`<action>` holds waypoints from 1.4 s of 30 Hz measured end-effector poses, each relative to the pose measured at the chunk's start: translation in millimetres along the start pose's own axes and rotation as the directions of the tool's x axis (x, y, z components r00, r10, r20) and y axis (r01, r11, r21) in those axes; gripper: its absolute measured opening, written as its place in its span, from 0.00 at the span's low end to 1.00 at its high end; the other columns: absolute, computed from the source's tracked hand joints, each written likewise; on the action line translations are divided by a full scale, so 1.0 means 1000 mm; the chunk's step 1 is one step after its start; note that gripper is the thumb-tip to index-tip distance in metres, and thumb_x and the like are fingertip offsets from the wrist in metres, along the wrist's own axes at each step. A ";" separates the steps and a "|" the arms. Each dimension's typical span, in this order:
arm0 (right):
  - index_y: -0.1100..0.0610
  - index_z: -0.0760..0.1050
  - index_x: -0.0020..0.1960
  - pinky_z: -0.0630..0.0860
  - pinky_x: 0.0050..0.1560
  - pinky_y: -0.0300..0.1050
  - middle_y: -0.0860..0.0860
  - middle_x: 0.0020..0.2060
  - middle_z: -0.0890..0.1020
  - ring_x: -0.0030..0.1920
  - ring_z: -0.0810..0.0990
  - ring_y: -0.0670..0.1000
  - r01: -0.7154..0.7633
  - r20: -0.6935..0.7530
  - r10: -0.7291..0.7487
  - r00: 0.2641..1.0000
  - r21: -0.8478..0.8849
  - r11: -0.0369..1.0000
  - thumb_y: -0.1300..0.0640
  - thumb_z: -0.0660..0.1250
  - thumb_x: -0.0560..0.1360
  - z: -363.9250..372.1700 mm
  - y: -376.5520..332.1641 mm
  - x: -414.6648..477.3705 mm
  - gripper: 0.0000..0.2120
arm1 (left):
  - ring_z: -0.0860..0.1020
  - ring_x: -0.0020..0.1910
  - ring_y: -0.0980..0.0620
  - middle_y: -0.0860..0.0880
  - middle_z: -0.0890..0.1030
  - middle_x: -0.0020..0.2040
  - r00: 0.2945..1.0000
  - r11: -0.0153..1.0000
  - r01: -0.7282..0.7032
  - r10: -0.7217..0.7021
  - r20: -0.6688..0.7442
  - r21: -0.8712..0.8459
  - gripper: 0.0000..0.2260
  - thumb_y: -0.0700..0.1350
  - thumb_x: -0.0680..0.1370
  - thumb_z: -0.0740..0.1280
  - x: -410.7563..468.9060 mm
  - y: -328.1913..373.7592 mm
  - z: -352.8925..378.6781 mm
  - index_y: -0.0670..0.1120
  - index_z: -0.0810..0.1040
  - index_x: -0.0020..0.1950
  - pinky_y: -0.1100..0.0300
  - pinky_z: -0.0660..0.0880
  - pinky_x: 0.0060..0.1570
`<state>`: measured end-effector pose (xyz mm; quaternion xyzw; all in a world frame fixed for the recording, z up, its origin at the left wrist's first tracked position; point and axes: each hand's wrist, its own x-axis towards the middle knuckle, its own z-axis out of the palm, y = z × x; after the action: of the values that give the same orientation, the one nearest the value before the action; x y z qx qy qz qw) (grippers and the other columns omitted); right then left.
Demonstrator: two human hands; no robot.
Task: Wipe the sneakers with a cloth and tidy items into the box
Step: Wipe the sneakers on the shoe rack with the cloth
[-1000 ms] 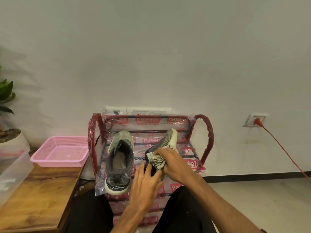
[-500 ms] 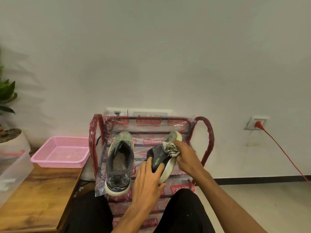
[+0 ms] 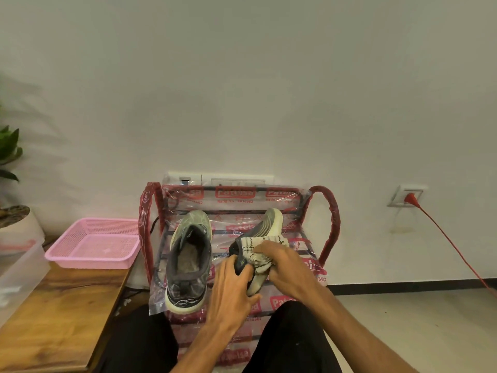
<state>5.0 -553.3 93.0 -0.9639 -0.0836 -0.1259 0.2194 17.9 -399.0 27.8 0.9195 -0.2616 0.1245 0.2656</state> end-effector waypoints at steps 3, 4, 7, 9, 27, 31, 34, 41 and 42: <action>0.53 0.72 0.71 0.49 0.69 0.29 0.49 0.71 0.72 0.73 0.66 0.49 0.084 0.041 -0.080 0.996 -0.116 0.990 0.66 0.65 0.76 0.007 0.006 -0.010 0.25 | 0.69 0.62 0.47 0.48 0.69 0.62 0.998 0.999 -0.046 0.046 -0.053 0.005 0.26 0.49 0.64 0.79 0.001 0.002 0.003 0.52 0.74 0.59 0.59 0.72 0.55; 0.53 0.69 0.73 0.45 0.69 0.30 0.50 0.73 0.70 0.75 0.63 0.49 0.101 0.041 -0.096 0.995 -0.154 0.983 0.66 0.66 0.76 0.009 0.009 -0.009 0.27 | 0.71 0.58 0.48 0.48 0.71 0.59 0.996 0.998 -0.060 0.060 -0.069 0.001 0.26 0.48 0.61 0.80 0.001 0.002 0.003 0.52 0.74 0.55 0.59 0.73 0.52; 0.57 0.67 0.74 0.52 0.74 0.42 0.55 0.73 0.70 0.75 0.64 0.55 0.132 0.054 -0.121 0.991 -0.279 0.951 0.66 0.69 0.74 0.010 0.015 0.003 0.29 | 0.73 0.53 0.47 0.47 0.74 0.54 0.994 0.996 -0.080 0.082 -0.069 0.029 0.26 0.46 0.56 0.82 0.002 0.006 0.003 0.51 0.72 0.47 0.58 0.76 0.47; 0.58 0.65 0.75 0.55 0.75 0.47 0.56 0.73 0.69 0.75 0.63 0.56 0.097 0.040 -0.088 0.995 -0.345 0.933 0.69 0.65 0.75 0.007 0.012 0.014 0.29 | 0.75 0.54 0.44 0.44 0.75 0.55 0.994 0.993 -0.093 0.096 -0.043 0.068 0.27 0.46 0.55 0.83 0.002 0.007 0.005 0.51 0.70 0.45 0.55 0.78 0.47; 0.56 0.64 0.75 0.50 0.76 0.44 0.53 0.74 0.67 0.76 0.60 0.52 0.121 0.154 -0.068 0.986 -0.367 0.922 0.65 0.62 0.78 0.002 -0.001 0.004 0.26 | 0.74 0.51 0.48 0.47 0.76 0.53 0.988 0.989 -0.141 0.144 -0.063 0.049 0.19 0.42 0.59 0.81 0.002 0.014 0.007 0.49 0.76 0.43 0.60 0.75 0.43; 0.56 0.60 0.77 0.50 0.76 0.47 0.54 0.76 0.64 0.77 0.58 0.53 0.030 0.133 0.041 0.990 -0.490 0.871 0.66 0.61 0.79 -0.005 0.019 0.013 0.28 | 0.75 0.51 0.45 0.43 0.77 0.55 0.982 0.979 -0.181 0.185 -0.042 0.094 0.23 0.38 0.54 0.82 0.001 0.017 0.006 0.47 0.73 0.40 0.60 0.75 0.40; 0.53 0.59 0.78 0.57 0.75 0.47 0.52 0.77 0.63 0.77 0.59 0.53 -0.117 0.074 0.160 0.984 -0.405 0.907 0.67 0.62 0.78 -0.013 0.037 0.011 0.31 | 0.76 0.54 0.43 0.41 0.77 0.58 0.976 0.963 -0.213 0.217 -0.007 0.166 0.23 0.40 0.54 0.83 0.001 0.016 0.005 0.47 0.75 0.41 0.58 0.77 0.40; 0.52 0.73 0.69 0.74 0.57 0.42 0.52 0.62 0.80 0.57 0.77 0.48 -0.276 -0.155 0.297 0.942 0.145 0.950 0.69 0.62 0.75 -0.019 0.033 0.008 0.25 | 0.77 0.54 0.41 0.40 0.77 0.57 0.983 0.970 -0.180 0.184 -0.010 0.163 0.25 0.44 0.53 0.83 0.006 0.016 0.006 0.48 0.74 0.43 0.54 0.78 0.45; 0.53 0.75 0.68 0.74 0.54 0.38 0.51 0.59 0.81 0.54 0.76 0.46 -0.269 -0.159 0.296 0.942 0.169 0.948 0.70 0.62 0.75 -0.020 0.028 0.007 0.24 | 0.77 0.54 0.41 0.40 0.77 0.57 0.984 0.972 -0.176 0.180 -0.014 0.155 0.26 0.46 0.53 0.83 0.006 0.015 0.006 0.48 0.74 0.43 0.53 0.78 0.46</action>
<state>13.8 -586.0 101.1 -0.9318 0.0671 -0.1741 0.3113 15.4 -415.6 32.0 0.9083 -0.3288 0.1804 0.1854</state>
